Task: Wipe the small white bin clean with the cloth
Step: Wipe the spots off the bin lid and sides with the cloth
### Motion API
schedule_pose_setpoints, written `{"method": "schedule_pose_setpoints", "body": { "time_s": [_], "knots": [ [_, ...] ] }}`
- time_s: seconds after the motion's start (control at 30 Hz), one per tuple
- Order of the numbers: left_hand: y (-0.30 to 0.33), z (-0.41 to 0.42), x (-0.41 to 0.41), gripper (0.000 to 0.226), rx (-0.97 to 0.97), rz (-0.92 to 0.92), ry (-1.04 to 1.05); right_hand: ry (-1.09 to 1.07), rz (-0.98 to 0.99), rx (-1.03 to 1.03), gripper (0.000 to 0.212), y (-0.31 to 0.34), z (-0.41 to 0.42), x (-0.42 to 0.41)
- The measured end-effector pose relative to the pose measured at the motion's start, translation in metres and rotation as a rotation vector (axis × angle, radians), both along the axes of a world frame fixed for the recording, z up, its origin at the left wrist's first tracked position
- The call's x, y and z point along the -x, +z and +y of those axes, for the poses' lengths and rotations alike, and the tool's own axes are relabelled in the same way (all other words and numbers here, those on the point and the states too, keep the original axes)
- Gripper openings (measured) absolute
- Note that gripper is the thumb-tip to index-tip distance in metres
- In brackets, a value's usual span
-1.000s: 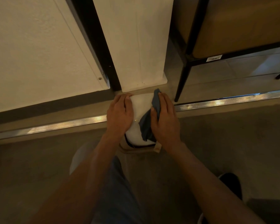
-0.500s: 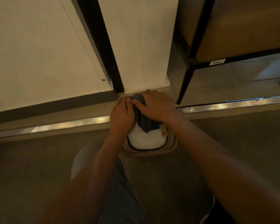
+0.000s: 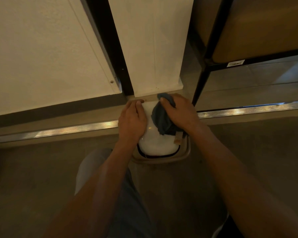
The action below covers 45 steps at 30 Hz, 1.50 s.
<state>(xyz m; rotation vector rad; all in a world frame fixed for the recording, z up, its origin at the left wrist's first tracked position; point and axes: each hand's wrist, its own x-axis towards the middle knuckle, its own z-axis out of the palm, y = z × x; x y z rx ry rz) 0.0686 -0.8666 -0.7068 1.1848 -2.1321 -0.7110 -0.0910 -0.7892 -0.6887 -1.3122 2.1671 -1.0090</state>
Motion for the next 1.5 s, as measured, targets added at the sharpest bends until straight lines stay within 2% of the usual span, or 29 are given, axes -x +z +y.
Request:
{"method": "schedule_pose_setpoints", "body": {
  "time_s": [0.07,0.2,0.33,0.43,0.53,0.6,0.7,0.8,0.9,1.1,1.17,1.27,1.4,1.5],
  "knots": [
    [0.0,0.0,0.0,0.038,-0.003,0.003,-0.004,-0.107,-0.081,-0.074,0.039,-0.001,-0.006,0.0],
    [0.001,-0.001,0.003,0.034,0.011,0.004,0.017,-0.019,0.189,-0.227,0.039,0.014,-0.03,-0.006],
    [-0.001,-0.001,0.0,0.031,0.052,-0.003,-0.012,0.185,0.294,-0.079,0.036,0.014,-0.025,-0.018],
    [-0.004,0.0,0.001,0.035,0.034,0.002,-0.019,0.058,0.334,0.09,0.047,-0.007,-0.003,-0.02],
    [-0.003,0.002,0.002,0.037,0.028,0.029,-0.009,-0.167,0.181,0.231,0.05,-0.027,0.024,-0.033],
    [-0.002,0.003,0.001,0.039,0.03,0.03,-0.001,-0.303,0.065,0.205,0.053,-0.027,0.035,-0.049],
    [0.0,0.007,0.003,0.04,0.031,0.013,0.009,-0.39,-0.095,0.08,0.049,-0.014,0.028,-0.044],
    [0.0,0.015,0.008,0.039,0.032,0.025,0.03,-0.343,-0.303,-0.099,0.035,0.011,0.013,-0.011],
    [-0.001,0.018,0.01,0.042,-0.002,0.019,0.06,-0.236,-0.315,-0.213,0.032,0.019,0.007,0.005],
    [0.003,0.02,0.009,0.045,-0.003,0.021,0.073,-0.318,-0.36,0.14,0.054,-0.032,0.057,-0.029],
    [0.003,0.02,0.01,0.042,-0.018,0.015,0.089,-0.379,-0.328,0.15,0.059,-0.051,0.084,-0.051],
    [0.004,0.02,0.011,0.038,-0.01,-0.002,0.091,-0.451,-0.333,0.16,0.053,-0.062,0.107,-0.071],
    [0.001,0.018,0.007,0.036,0.026,-0.043,0.033,-0.455,-0.492,0.147,0.053,-0.049,0.095,-0.05],
    [0.001,0.017,0.008,0.035,0.033,-0.072,0.025,-0.346,-0.654,0.112,0.038,-0.032,0.065,-0.017]
  ]
}}
